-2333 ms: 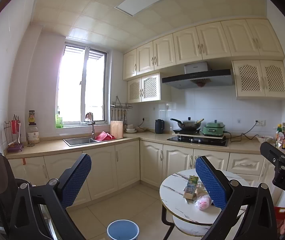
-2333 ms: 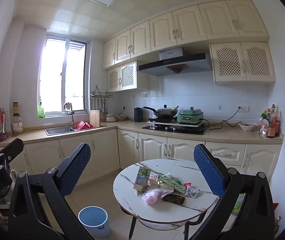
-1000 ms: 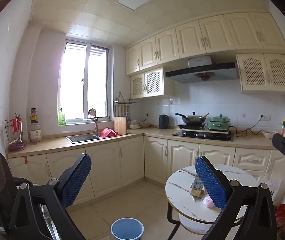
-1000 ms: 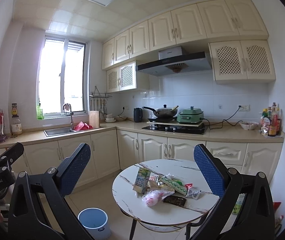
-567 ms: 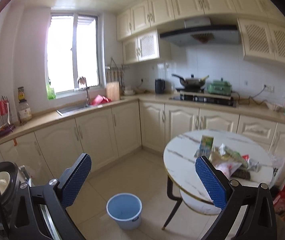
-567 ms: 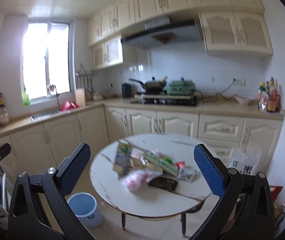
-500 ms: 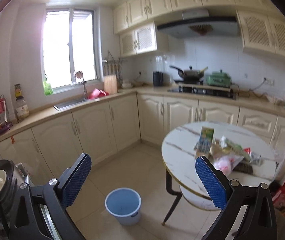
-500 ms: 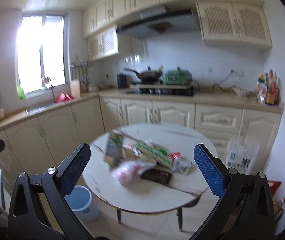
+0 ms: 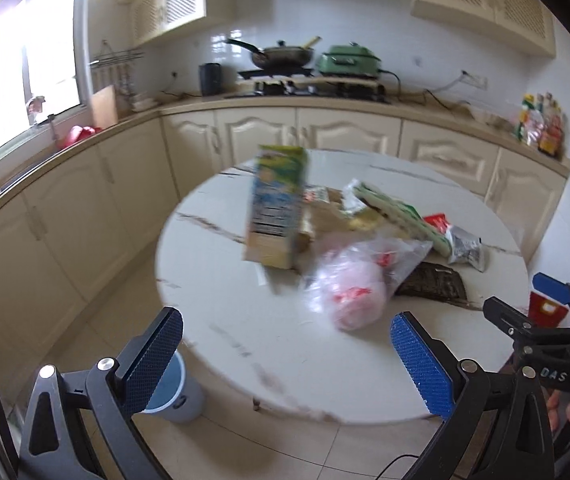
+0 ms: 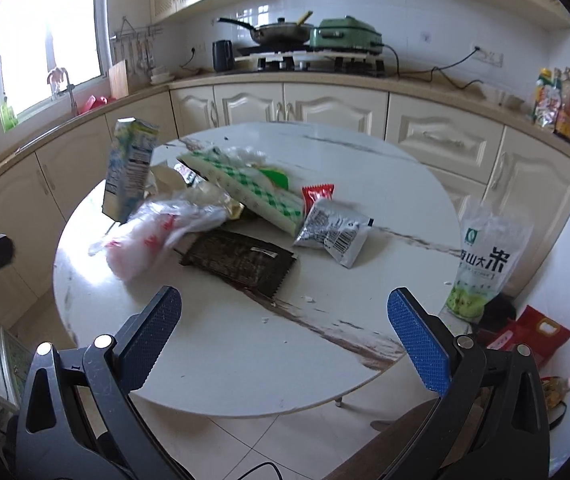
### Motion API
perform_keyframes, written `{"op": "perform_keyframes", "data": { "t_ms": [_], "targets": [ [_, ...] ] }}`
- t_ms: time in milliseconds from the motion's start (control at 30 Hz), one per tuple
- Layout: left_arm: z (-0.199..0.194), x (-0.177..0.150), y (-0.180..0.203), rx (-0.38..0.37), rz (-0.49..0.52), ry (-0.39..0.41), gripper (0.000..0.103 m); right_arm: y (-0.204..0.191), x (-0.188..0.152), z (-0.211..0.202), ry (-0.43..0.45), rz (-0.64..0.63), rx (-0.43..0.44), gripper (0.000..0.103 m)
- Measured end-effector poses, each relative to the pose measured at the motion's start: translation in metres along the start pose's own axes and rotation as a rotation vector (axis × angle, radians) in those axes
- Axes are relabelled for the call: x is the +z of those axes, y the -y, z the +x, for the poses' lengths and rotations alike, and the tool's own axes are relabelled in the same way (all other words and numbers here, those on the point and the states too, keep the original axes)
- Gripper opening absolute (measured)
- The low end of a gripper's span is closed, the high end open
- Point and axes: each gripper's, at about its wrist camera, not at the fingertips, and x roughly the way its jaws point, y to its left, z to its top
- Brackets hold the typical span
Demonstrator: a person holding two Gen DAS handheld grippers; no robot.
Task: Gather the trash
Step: 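Grasp the clear plastic bag with the left tool at the table, then grasp the white-red printed wrapper with the right tool while left holds bag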
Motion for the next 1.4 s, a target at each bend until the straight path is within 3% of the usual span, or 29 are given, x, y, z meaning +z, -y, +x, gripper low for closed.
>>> {"op": "perform_keyframes", "data": {
  "t_ms": [200, 333, 433, 533, 667, 900, 1233, 1400],
  "targets": [
    [0.076, 0.026, 0.011, -0.015, 0.022, -0.088, 0.1, 0.017, 0.001, 0.027, -0.042, 0.011, 0.01, 0.103],
    [0.112, 0.038, 0.018, -0.037, 0.035, -0.119, 0.089, 0.022, 0.004, 0.044, -0.071, -0.012, 0.035, 0.103],
    [0.131, 0.042, 0.018, -0.088, 0.02, -0.161, 0.061, 0.022, 0.007, 0.054, -0.089, -0.044, 0.04, 0.103],
    [0.139, 0.049, 0.01, -0.121, 0.022, -0.146, 0.052, 0.024, 0.01, 0.06, -0.094, -0.04, 0.044, 0.103],
    [0.129, 0.049, -0.006, -0.178, 0.021, -0.121, 0.05, 0.028, 0.015, 0.059, -0.079, -0.023, 0.05, 0.103],
    [0.066, 0.037, -0.044, -0.258, -0.019, -0.019, 0.05, 0.03, 0.027, 0.059, -0.058, 0.001, 0.045, 0.103],
    [0.021, 0.023, -0.094, -0.177, -0.083, 0.047, 0.05, -0.023, 0.077, 0.09, -0.029, -0.129, 0.062, 0.103],
    [0.0, 0.013, -0.094, -0.17, -0.089, 0.056, 0.05, -0.047, 0.098, 0.121, -0.073, -0.172, 0.068, 0.103]
  ]
}}
